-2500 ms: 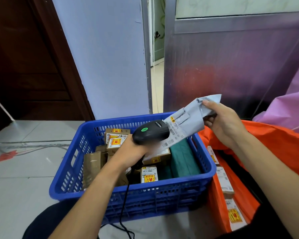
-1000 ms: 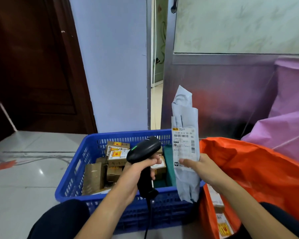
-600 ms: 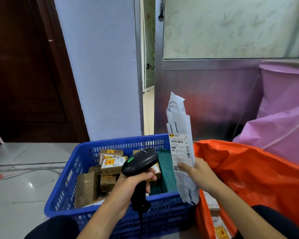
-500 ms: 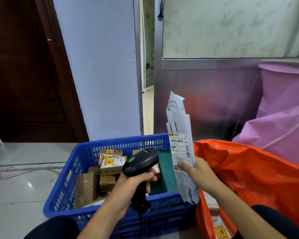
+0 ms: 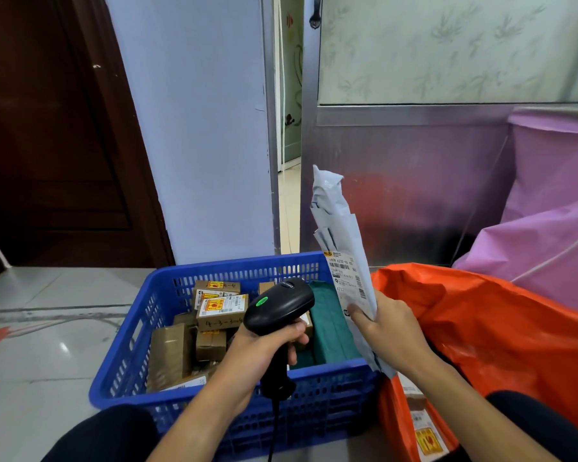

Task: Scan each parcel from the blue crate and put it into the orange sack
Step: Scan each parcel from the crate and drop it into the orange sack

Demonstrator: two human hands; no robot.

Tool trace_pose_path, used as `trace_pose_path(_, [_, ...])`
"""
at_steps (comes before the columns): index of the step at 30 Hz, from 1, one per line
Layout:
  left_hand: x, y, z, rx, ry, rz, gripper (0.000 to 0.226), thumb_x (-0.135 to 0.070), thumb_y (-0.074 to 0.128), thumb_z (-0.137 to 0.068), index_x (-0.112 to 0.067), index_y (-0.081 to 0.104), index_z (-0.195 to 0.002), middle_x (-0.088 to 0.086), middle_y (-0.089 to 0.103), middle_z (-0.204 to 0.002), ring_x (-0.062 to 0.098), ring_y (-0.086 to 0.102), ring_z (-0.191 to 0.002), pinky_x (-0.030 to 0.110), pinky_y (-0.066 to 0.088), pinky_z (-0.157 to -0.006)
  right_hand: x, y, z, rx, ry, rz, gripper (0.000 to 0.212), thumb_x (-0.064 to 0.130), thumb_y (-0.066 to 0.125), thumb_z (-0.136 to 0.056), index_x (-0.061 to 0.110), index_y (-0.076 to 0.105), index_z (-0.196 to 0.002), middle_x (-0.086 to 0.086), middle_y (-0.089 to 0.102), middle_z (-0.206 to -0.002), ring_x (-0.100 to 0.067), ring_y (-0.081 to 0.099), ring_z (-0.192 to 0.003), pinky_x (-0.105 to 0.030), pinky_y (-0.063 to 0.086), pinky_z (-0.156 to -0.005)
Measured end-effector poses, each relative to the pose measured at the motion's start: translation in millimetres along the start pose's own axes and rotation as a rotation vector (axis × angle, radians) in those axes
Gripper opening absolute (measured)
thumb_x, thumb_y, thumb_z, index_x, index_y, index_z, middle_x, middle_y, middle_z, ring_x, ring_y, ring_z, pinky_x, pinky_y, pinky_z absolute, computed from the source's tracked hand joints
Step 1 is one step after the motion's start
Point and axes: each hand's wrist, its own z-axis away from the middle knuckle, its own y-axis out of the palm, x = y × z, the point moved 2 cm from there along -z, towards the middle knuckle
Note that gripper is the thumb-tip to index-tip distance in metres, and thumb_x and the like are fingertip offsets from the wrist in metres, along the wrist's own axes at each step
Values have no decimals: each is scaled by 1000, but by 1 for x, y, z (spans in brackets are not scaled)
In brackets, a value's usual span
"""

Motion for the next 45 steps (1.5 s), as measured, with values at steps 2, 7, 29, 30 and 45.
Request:
trace_pose_path(2, [1,0,0,-5,3,-2,9,-15,79,-89,-23,83,-89,12,76,-87,23,60,-69,39,52,-77,-1,0,0,-1,-3,-2,36,39,60,-101,22,61,-133,3,73,-119,-15,70,-85,-26,58,-64])
trace_pose_path(7, [3,-1,-2,-13,8,12,24,-19,80,-88,-14,76,-111,12,75,-86,26,59,-71,41,51,-78,-1,0,0,-9,3,11,34,38,60,-101,23,62,-131,3,74,-115,-14,70,-81,-26,57,-61])
trace_pose_path(29, [4,-2,-1,3,-10,-14,33,-31,83,-82,-12,76,-108,9,68,-80,24,61,-72,42,52,-80,3,-2,3,-13,2,13,37,43,60,-100,23,61,-132,3,73,-117,-14,71,-83,-35,63,-66])
trace_pose_path(30, [4,-2,-1,1,-8,-14,32,-29,82,-84,-12,75,-110,9,68,-80,24,61,-72,41,52,-80,3,-2,3,-12,4,16,37,42,60,-100,22,61,-132,3,73,-118,-14,71,-83,-34,62,-67])
trace_pose_path(45, [4,0,1,-58,-19,66,28,-16,79,-83,4,74,-102,26,75,-92,35,73,-83,43,59,-86,-4,-24,-8,47,83,-243,34,24,64,-95,23,48,-124,14,62,-118,-8,68,-93,-34,63,-76])
